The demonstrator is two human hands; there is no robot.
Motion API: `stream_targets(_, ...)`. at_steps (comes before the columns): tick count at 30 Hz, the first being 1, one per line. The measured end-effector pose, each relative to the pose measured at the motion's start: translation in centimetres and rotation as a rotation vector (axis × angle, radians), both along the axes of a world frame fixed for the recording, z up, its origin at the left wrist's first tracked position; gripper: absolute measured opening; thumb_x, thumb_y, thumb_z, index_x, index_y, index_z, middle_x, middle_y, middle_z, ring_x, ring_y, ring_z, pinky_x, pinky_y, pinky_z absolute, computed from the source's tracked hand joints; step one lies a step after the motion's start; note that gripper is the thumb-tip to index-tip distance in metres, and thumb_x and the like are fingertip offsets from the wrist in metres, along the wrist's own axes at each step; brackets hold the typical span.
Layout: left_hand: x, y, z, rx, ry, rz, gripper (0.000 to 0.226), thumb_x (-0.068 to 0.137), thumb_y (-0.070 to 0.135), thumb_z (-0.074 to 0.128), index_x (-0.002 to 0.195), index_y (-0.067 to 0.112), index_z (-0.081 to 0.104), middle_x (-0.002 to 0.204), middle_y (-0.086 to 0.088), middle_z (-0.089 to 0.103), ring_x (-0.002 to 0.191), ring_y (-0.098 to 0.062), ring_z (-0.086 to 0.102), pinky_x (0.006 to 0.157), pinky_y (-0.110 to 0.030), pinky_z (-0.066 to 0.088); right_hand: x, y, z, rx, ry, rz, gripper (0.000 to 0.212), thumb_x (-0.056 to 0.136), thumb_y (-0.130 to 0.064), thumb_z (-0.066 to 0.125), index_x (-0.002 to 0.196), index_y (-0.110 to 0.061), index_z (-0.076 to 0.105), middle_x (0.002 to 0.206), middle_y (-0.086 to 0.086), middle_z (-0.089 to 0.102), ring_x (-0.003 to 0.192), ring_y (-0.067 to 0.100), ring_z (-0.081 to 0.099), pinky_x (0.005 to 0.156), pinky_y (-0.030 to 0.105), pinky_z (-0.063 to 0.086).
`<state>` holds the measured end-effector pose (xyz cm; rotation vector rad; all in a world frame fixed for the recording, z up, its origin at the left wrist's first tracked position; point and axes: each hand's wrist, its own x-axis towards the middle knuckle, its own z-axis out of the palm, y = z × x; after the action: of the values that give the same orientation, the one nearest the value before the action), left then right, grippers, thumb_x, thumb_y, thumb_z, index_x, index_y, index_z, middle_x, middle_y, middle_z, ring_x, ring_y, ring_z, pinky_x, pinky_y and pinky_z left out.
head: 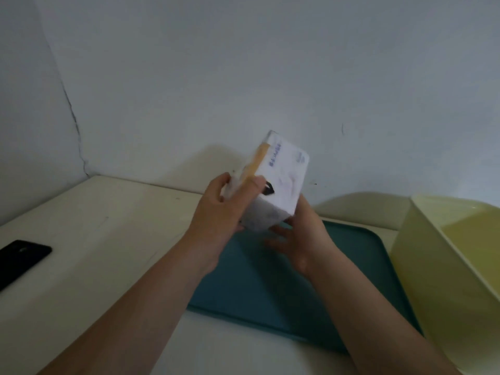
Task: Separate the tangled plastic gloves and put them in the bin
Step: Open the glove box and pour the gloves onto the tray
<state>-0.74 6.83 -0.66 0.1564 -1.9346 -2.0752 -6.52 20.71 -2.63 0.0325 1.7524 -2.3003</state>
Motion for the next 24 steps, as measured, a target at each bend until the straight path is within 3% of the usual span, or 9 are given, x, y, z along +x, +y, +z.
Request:
stream_targets(3,0.1,-1.0,-0.3,-0.722,0.073,0.201,0.123,0.061,0.072,0.084,0.161,0.041,0.019,0.150,0.014,0.039,0.133,-0.006,0.043,0.104,-0.030,0.046,-0.1,0.9,0.8,-0.055,0.017,-0.029,0.065,0.093,-0.075,0.047,0.128,-0.022,0.063,0.116,0.006,0.074,0.104,0.027,0.073,0.092,0.051,0.059)
stream_targets(4,0.2,-1.0,-0.3,-0.937,0.124,0.265,0.129,0.061,0.073,0.082,0.162,0.040,0.010,0.153,0.009,0.033,0.136,-0.012,0.037,0.107,-0.035,0.044,0.1,1.2,1.0,-0.072,0.042,0.001,0.070,0.090,-0.078,0.050,0.133,-0.023,0.057,0.122,0.007,0.072,0.109,0.029,0.072,0.090,0.053,0.060)
stream_targets(6,0.1,-0.7,-0.6,-1.116,0.221,0.363,0.129,0.064,0.071,0.080,0.164,0.035,0.006,0.158,-0.001,0.027,0.140,-0.023,0.030,0.112,-0.044,0.043,0.7,0.9,1.2,-0.048,0.146,0.126,0.070,0.088,-0.073,0.060,0.140,-0.027,0.051,0.130,0.006,0.070,0.113,0.027,0.071,0.088,0.049,0.060)
stream_targets(8,0.0,0.2,-0.8,-1.103,0.313,0.353,0.125,0.069,0.066,0.081,0.164,0.034,0.007,0.159,-0.002,0.025,0.143,-0.023,0.027,0.115,-0.043,0.043,1.0,0.2,1.0,-0.100,0.221,0.213,0.070,0.087,-0.057,0.075,0.145,-0.032,0.047,0.137,0.003,0.067,0.121,0.026,0.068,0.097,0.054,0.056)
stream_targets(10,0.2,1.2,-0.9,-1.047,0.391,0.295,0.117,0.074,0.060,0.079,0.165,0.035,0.011,0.157,0.005,0.028,0.143,-0.017,0.028,0.113,-0.033,0.041,0.8,0.2,0.6,-0.207,0.227,0.210,0.075,0.084,-0.045,0.083,0.147,-0.031,0.045,0.138,0.003,0.066,0.126,0.027,0.065,0.107,0.060,0.048)
stream_targets(15,0.4,1.2,-0.7,-0.695,0.374,0.194,0.068,0.089,0.053,0.065,0.151,0.037,0.042,0.133,0.027,0.050,0.126,-0.001,0.050,0.097,-0.014,0.043,-0.6,2.4,-0.2,-0.142,0.233,0.118,0.076,0.078,-0.052,0.085,0.143,-0.037,0.048,0.135,0.001,0.068,0.124,0.030,0.066,0.105,0.070,0.044)
stream_targets(18,-0.3,0.7,-0.9,-0.581,0.260,0.197,0.053,0.095,0.067,0.055,0.139,0.038,0.054,0.130,0.024,0.054,0.121,0.003,0.053,0.097,-0.018,0.047,-0.8,3.0,-0.1,-0.102,0.227,0.135,0.078,0.073,-0.055,0.083,0.141,-0.038,0.050,0.132,-0.001,0.070,0.123,0.025,0.067,0.101,0.062,0.050)
stream_targets(21,-0.3,0.6,-0.5,-0.332,0.070,0.091,0.050,0.094,0.064,0.060,0.137,0.040,0.054,0.127,0.022,0.060,0.105,0.013,0.059,0.079,-0.006,0.046,-0.9,3.1,-0.3,-0.053,0.187,0.157,0.078,0.071,-0.057,0.083,0.140,-0.036,0.054,0.127,-0.001,0.073,0.121,0.025,0.068,0.098,0.054,0.053)
stream_targets(24,-0.9,-0.3,-0.9,-0.255,0.044,0.081,0.034,0.100,0.061,0.055,0.124,0.039,0.064,0.118,0.017,0.070,0.104,0.001,0.066,0.090,-0.024,0.053,-1.2,3.6,-0.6,-0.024,0.111,0.145,0.083,0.067,-0.058,0.087,0.140,-0.033,0.055,0.125,0.002,0.074,0.114,0.024,0.070,0.086,0.045,0.056)
